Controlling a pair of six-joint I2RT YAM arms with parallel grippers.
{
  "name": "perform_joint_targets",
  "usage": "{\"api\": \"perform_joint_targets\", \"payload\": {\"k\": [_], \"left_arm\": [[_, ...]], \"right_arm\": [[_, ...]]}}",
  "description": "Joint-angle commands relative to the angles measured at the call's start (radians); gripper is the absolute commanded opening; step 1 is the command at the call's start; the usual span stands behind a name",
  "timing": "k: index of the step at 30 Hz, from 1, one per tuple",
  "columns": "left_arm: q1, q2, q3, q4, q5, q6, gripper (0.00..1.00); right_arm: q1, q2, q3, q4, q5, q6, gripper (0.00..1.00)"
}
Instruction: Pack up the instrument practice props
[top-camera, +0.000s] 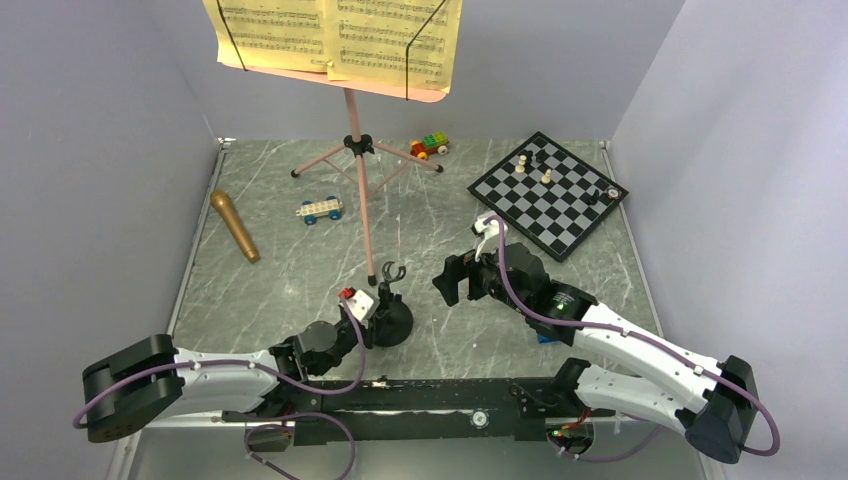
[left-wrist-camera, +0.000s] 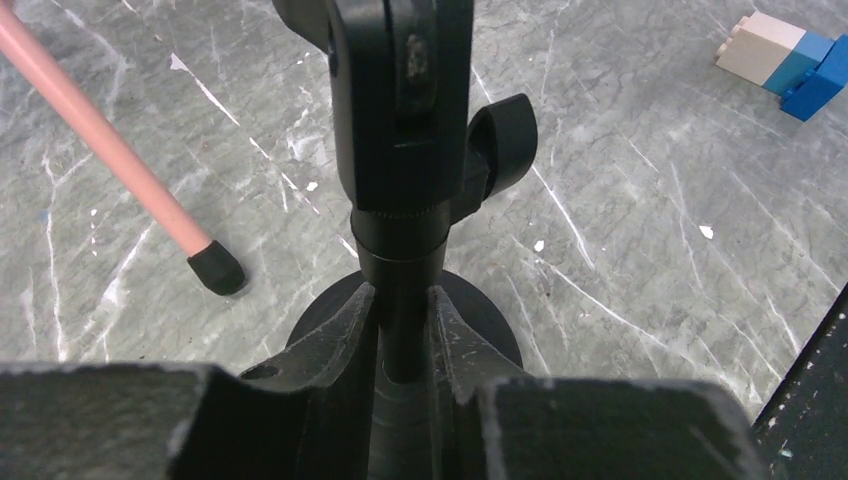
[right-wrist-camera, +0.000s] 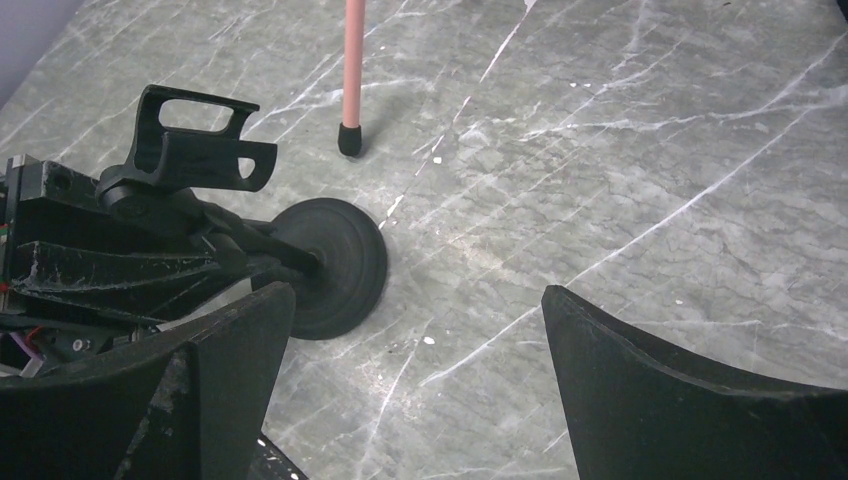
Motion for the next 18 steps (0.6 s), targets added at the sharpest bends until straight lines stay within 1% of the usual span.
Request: {"api": "perform_joint_targets", "payload": {"k": [1, 5, 6, 7, 9, 10, 12, 13, 15, 16, 18], "left_arm": [[-0.005, -0.030, 0.038, 0.087, -0.006, 0.023, 0.19], [-0.004, -0.108, 0.072, -0.016, -0.004, 0.071, 0.08], [-0.003, -0.117, 0.077, -0.033, -0.003, 0.079, 0.08], [-0.002, -0.121, 0.080, -0.047, -0.004, 0.079, 0.10], [-0.001, -0.117, 0.079, -0.057, 0.002, 0.069, 0.21], [-0.001, -0.113, 0.076, -0.053, 0.006, 0.061, 0.21], [-0.001, -0.114, 0.066, -0.033, 0.001, 0.047, 0.12], [0.000, -0.126, 0.061, -0.026, -0.013, 0.044, 0.02], [-0.001, -0.186, 0.062, -0.050, -0.063, 0.037, 0.00], [-0.001, -0.248, 0.077, -0.106, -0.106, 0.037, 0.00], [0.000, -0.346, 0.145, -0.300, -0.223, 0.008, 0.00]], "right_arm": [[-0.003, -0.015, 0.014, 0.007, 0.026, -0.012, 1.00], [-0.003, -0.008, 0.019, 0.011, 0.022, -0.018, 1.00], [-0.002, -0.004, 0.019, 0.014, 0.020, -0.019, 1.00], [-0.003, 0.000, 0.020, 0.015, 0.018, -0.018, 1.00], [-0.003, 0.005, 0.021, 0.021, 0.012, -0.015, 1.00], [-0.003, 0.005, 0.019, 0.022, 0.009, -0.013, 1.00], [-0.003, -0.001, 0.019, 0.020, 0.009, -0.011, 1.00], [-0.002, -0.005, 0.018, 0.017, 0.010, -0.011, 1.00], [-0.003, -0.014, 0.018, 0.011, 0.016, -0.015, 1.00], [-0.003, -0.017, 0.018, 0.008, 0.019, -0.016, 1.00], [-0.003, -0.023, 0.017, 0.005, 0.021, -0.018, 1.00]]}}
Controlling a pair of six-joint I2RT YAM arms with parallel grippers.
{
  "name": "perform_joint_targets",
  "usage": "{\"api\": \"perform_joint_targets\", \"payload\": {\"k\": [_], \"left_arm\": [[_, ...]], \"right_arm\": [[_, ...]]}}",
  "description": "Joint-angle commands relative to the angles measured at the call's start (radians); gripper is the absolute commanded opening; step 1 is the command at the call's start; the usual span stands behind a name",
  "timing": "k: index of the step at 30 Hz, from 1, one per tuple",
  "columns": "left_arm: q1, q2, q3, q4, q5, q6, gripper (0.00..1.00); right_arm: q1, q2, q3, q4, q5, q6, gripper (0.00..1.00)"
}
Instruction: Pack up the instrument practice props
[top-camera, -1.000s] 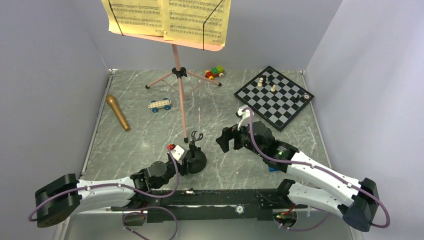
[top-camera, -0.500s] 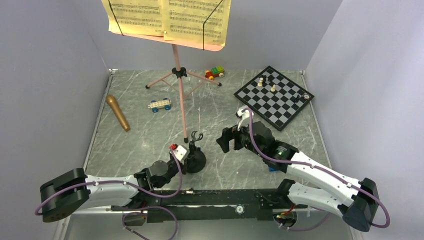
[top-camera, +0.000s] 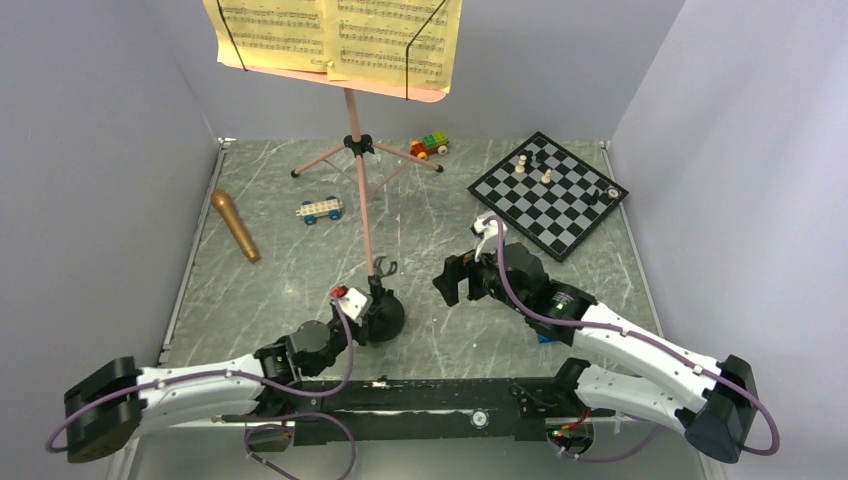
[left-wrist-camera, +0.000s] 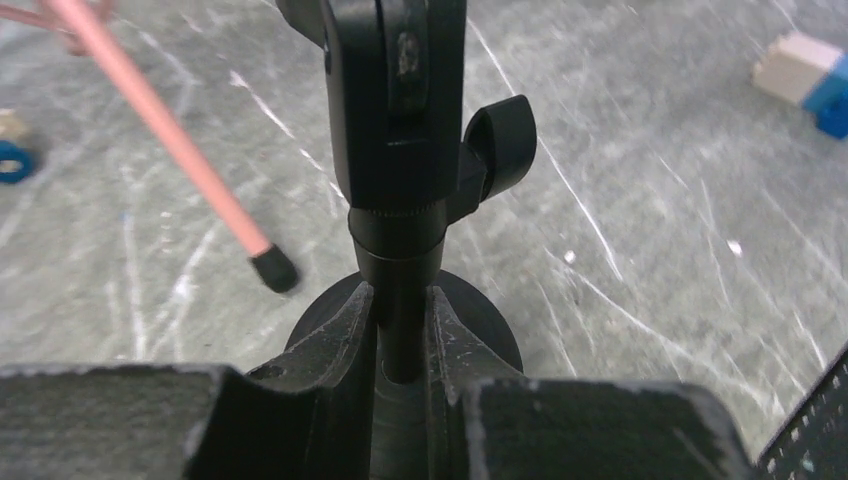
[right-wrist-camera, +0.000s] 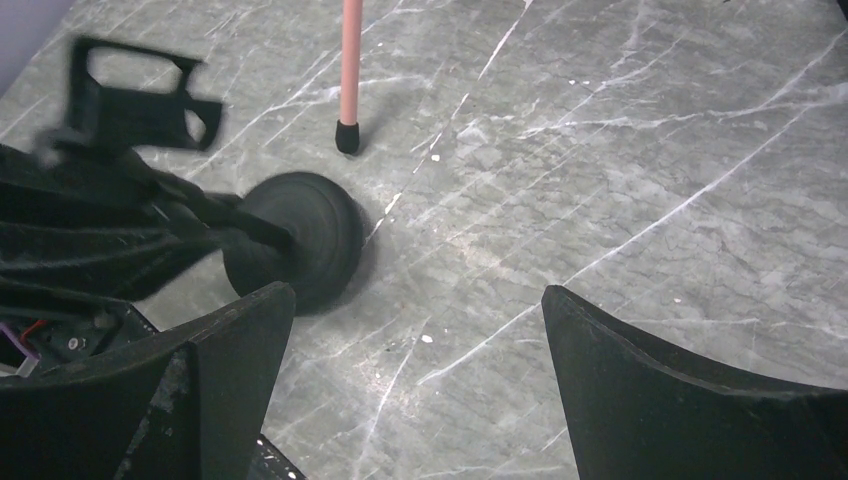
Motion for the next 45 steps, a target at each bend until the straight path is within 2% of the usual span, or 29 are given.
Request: {"api": "perform_joint_targets", "payload": {"k": [1, 2, 4, 7, 10, 12, 18, 22, 25, 29, 33, 36, 45], "left_arm": [[0.005, -0.197, 0.172, -0.184, -0.252, -0.053, 0.00], [0.024, -0.217, 0.225, -0.288, -0.298, -0.071, 0.00], [0.123, -0.215, 0.359, -0.489, -0.297, -0.111, 0.00], [0.444, -0.148, 0.530, -0.747, -0.129, -0.205, 0.00], [0.693, -0.069, 0.620, -0.862, -0.006, -0.281, 0.00], [0.787, -0.041, 0.661, -0.896, -0.002, -0.314, 0.00], [1.007, -0.002, 0.725, -0.914, -0.131, -0.309, 0.00], [1.238, 0.046, 0.730, -0.912, -0.092, -0.320, 0.00], [1.361, 0.072, 0.694, -0.863, -0.097, -0.311, 0.00], [1.413, 0.141, 0.617, -0.744, -0.168, -0.287, 0.00], [1.465, 0.239, 0.577, -0.641, -0.161, -0.319, 0.00], [1.470, 0.297, 0.569, -0.551, -0.180, -0.267, 0.00], [1.484, 0.431, 0.618, -0.518, -0.216, -0.176, 0.00]], "right_arm": [[-0.004, -0.028, 0.017, 0.010, 0.017, -0.016, 1.00], [-0.003, -0.029, 0.014, 0.015, 0.013, -0.014, 1.00], [-0.004, -0.022, 0.009, 0.031, -0.001, -0.010, 1.00], [-0.002, -0.005, 0.008, 0.048, -0.024, 0.000, 1.00], [-0.003, -0.007, 0.005, 0.054, -0.033, 0.004, 1.00], [-0.003, -0.018, -0.006, 0.065, -0.035, 0.006, 1.00], [-0.003, -0.012, -0.025, 0.108, -0.079, 0.019, 1.00], [-0.003, -0.011, -0.025, 0.128, -0.121, 0.024, 1.00], [-0.003, -0.019, -0.023, 0.127, -0.128, 0.020, 1.00], [-0.003, -0.037, -0.050, 0.159, -0.155, 0.031, 1.00], [-0.003, -0.059, -0.062, 0.162, -0.167, 0.047, 1.00], [-0.003, -0.083, -0.078, 0.168, -0.169, 0.056, 1.00], [-0.003, -0.103, -0.080, 0.150, -0.146, 0.044, 1.00]]}}
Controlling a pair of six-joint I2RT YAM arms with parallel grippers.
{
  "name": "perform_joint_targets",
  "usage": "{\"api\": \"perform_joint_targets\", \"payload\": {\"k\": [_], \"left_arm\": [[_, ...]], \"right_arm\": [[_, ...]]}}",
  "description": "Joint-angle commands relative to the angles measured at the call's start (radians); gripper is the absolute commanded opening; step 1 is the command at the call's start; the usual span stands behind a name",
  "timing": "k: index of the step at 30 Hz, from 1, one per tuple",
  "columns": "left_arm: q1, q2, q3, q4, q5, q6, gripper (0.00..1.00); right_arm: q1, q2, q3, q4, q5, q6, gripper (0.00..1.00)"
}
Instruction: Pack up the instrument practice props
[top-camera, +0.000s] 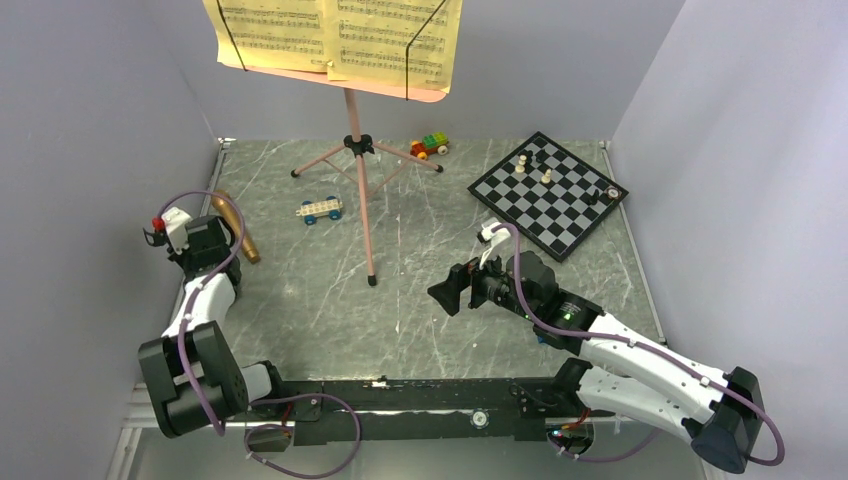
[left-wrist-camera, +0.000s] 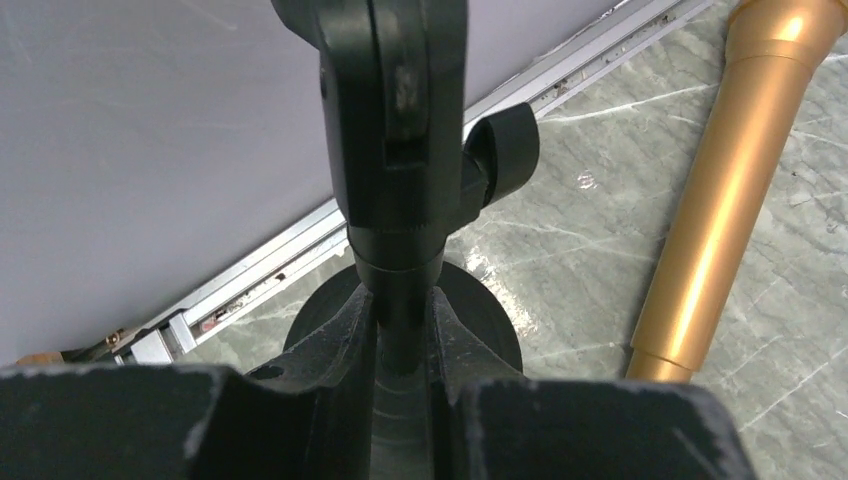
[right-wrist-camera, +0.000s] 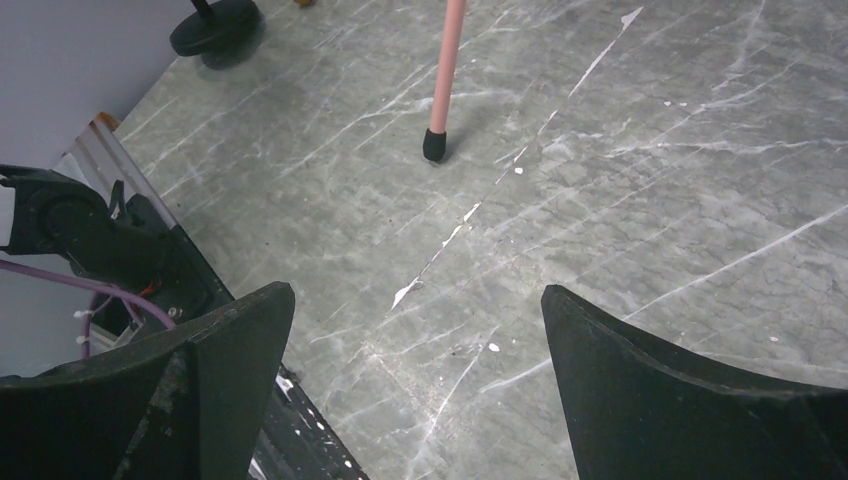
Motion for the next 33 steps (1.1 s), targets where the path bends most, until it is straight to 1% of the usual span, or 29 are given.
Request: {"api": "perform_joint_targets", "payload": {"k": [1, 3, 4, 6, 8, 10, 12, 17, 22, 26, 28, 30, 31, 33], "left_arm": [[0.010, 0.034, 0.061, 0.105, -0.032, 0.059, 0.00], [0.011, 0.048, 0.063, 0.092, -0.013, 0.064, 0.00], [0.011, 0.048, 0.066, 0.085, 0.001, 0.069, 0.03], [0.011, 0.039, 0.060, 0.089, 0.027, 0.078, 0.15], [0.011, 0.024, 0.053, 0.072, 0.050, 0.069, 0.33], [0.011, 0.008, 0.045, 0.051, 0.078, 0.051, 0.44], [0.010, -0.008, 0.032, 0.032, 0.096, 0.031, 0.49], [0.009, -0.062, -0.003, 0.006, 0.109, -0.009, 0.58], [-0.009, -0.196, 0.051, -0.154, 0.150, -0.069, 0.68], [-0.044, -0.319, 0.090, -0.283, 0.115, -0.090, 0.79], [-0.052, -0.388, 0.093, -0.313, 0.123, -0.119, 0.85], [-0.058, -0.432, 0.131, -0.378, 0.141, -0.164, 0.98], [-0.071, -0.444, 0.159, -0.435, 0.137, -0.186, 0.99], [-0.110, -0.483, 0.195, -0.499, 0.121, -0.211, 0.99]], "right_arm": [[-0.003, -0.016, 0.006, 0.032, 0.008, -0.007, 1.00], [-0.004, -0.015, 0.012, 0.025, 0.014, -0.017, 1.00], [-0.003, -0.015, 0.013, 0.021, 0.015, -0.023, 1.00], [-0.004, -0.017, 0.020, 0.014, 0.041, -0.031, 1.00], [-0.004, -0.019, 0.022, 0.013, 0.050, -0.037, 1.00], [-0.004, -0.015, 0.023, 0.018, 0.050, -0.037, 1.00], [-0.004, -0.009, 0.026, 0.020, 0.045, -0.037, 1.00], [-0.004, -0.012, 0.027, 0.013, 0.044, -0.036, 1.00], [-0.003, -0.017, 0.022, 0.017, 0.044, -0.031, 1.00], [-0.004, 0.002, 0.030, 0.026, 0.029, -0.027, 1.00], [-0.004, 0.010, 0.034, 0.031, 0.023, -0.026, 1.00], [-0.003, 0.019, 0.043, 0.026, -0.005, -0.024, 1.00], [-0.004, 0.022, 0.046, 0.023, -0.013, -0.023, 1.00], [-0.004, 0.026, 0.052, 0.019, -0.023, -0.019, 1.00]]}}
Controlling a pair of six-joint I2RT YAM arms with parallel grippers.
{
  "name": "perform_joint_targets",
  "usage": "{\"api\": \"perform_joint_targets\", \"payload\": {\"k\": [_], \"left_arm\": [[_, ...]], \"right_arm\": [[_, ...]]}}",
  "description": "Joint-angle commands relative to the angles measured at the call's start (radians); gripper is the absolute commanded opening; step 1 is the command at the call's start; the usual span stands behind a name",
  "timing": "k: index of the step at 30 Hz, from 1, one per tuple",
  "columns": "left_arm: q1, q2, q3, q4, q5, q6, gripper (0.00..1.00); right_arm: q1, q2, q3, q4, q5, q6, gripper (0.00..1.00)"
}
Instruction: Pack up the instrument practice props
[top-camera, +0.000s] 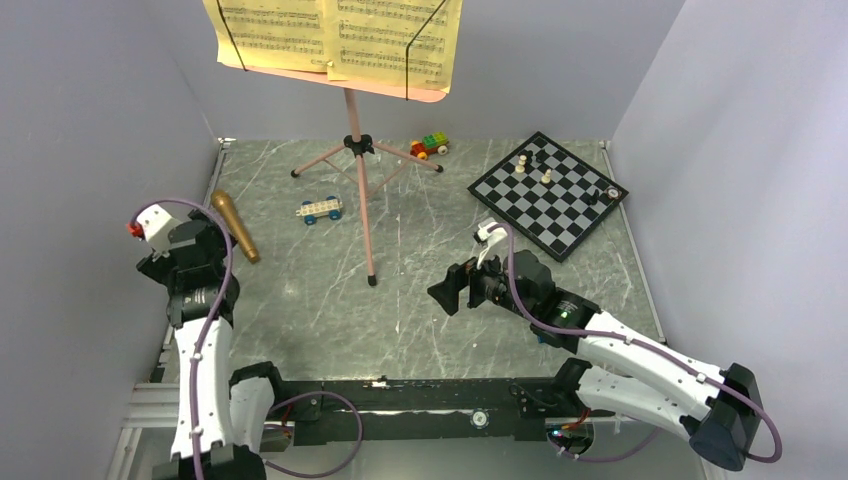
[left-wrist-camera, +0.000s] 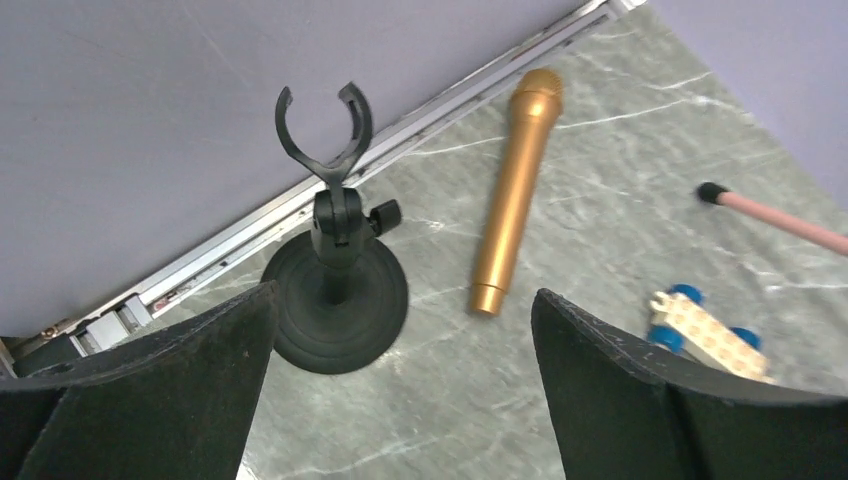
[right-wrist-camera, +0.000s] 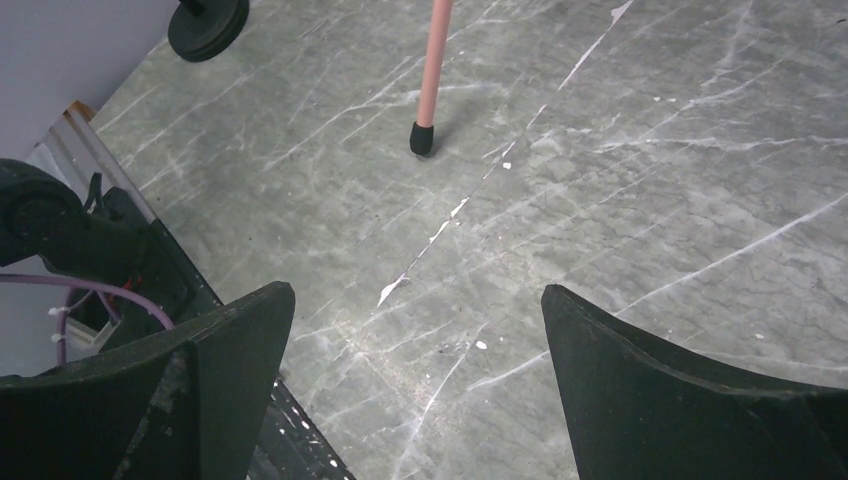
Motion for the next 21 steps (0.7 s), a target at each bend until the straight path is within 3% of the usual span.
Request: {"api": "perform_joint_targets", "payload": {"k": [1, 4, 6, 10, 13, 15, 21], "left_arm": [[-0.074, -0.085, 0.101, -0.178, -0.009, -0.102, 0.99], [-0.181, -0.170, 0.105, -0.171, 0.027, -0.133, 0.99], [-0.327, -0.209, 0.104, -0.105, 0.014, -0.124, 0.99], [-0.674, -0.069, 0.210, -0.060, -0.069, -0.058, 0.99], [-0.882, 0.031, 0.198, 0.146, -0.095, 0.080, 0.99], [-0.937, 0.108, 0.165, 0.307, -0.043, 0.166, 0.99], [-0.916, 0.282, 0.108, 0.494, 0.019, 0.240, 0.99]], "right_arm": [[-0.003, 0.005, 0.050, 0.019, -0.042, 0.006, 1.00], [-0.004, 0.005, 0.052, 0.027, -0.046, 0.012, 1.00], [-0.004, 0.012, 0.057, 0.031, -0.050, 0.019, 1.00], [-0.004, 0.043, 0.084, 0.032, -0.055, 0.054, 0.99], [-0.004, 0.055, 0.089, 0.048, -0.057, 0.071, 0.99], [-0.003, 0.057, 0.094, 0.046, -0.049, 0.075, 0.99], [-0.004, 0.033, 0.083, 0.006, -0.002, 0.076, 0.99]]}}
